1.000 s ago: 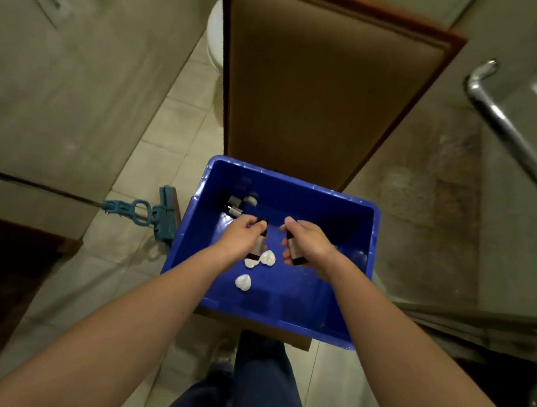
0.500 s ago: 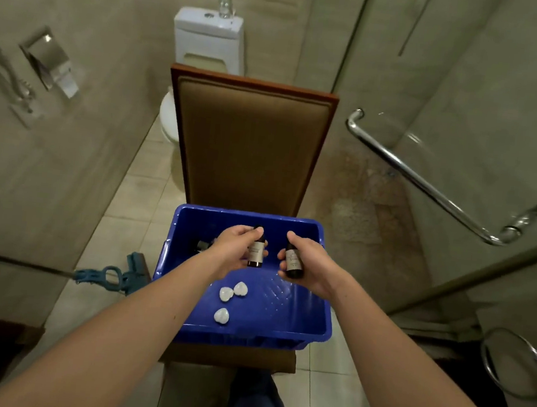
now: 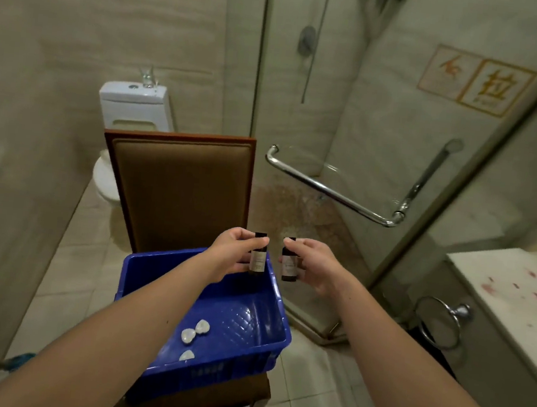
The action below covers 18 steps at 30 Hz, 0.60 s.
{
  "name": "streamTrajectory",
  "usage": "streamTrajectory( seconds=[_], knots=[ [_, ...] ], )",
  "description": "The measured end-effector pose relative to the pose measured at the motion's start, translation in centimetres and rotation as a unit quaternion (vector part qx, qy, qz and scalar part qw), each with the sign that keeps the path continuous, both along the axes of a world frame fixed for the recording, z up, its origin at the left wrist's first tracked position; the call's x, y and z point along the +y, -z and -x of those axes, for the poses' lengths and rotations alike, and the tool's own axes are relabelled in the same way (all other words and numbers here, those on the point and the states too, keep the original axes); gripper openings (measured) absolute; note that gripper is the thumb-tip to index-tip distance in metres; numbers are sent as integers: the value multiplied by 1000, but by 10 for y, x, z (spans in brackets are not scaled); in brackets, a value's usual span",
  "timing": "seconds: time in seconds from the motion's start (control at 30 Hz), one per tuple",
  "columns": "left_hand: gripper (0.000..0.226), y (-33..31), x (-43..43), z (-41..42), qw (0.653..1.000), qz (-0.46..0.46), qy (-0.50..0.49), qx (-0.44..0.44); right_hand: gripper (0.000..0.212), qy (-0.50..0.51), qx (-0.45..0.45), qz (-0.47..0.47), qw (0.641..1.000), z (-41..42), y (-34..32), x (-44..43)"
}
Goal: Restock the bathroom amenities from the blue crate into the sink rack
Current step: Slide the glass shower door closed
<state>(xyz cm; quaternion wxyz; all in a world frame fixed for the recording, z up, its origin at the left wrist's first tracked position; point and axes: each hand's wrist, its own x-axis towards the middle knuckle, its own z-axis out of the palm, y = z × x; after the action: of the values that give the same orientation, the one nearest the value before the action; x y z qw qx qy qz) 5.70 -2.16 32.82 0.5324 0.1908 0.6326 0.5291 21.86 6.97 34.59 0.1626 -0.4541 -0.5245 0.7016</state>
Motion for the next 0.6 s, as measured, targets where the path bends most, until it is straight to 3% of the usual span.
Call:
streamTrajectory(
  seconds=[0.4, 0.6],
  knots=[
    [41, -73, 66, -53, 985, -81, 124, 82, 21, 52, -16, -117, 992, -75, -67, 45],
    [33, -109, 107, -103, 969, -119, 188, 107, 21, 95, -10, -147, 984, -134, -100, 66]
  ],
)
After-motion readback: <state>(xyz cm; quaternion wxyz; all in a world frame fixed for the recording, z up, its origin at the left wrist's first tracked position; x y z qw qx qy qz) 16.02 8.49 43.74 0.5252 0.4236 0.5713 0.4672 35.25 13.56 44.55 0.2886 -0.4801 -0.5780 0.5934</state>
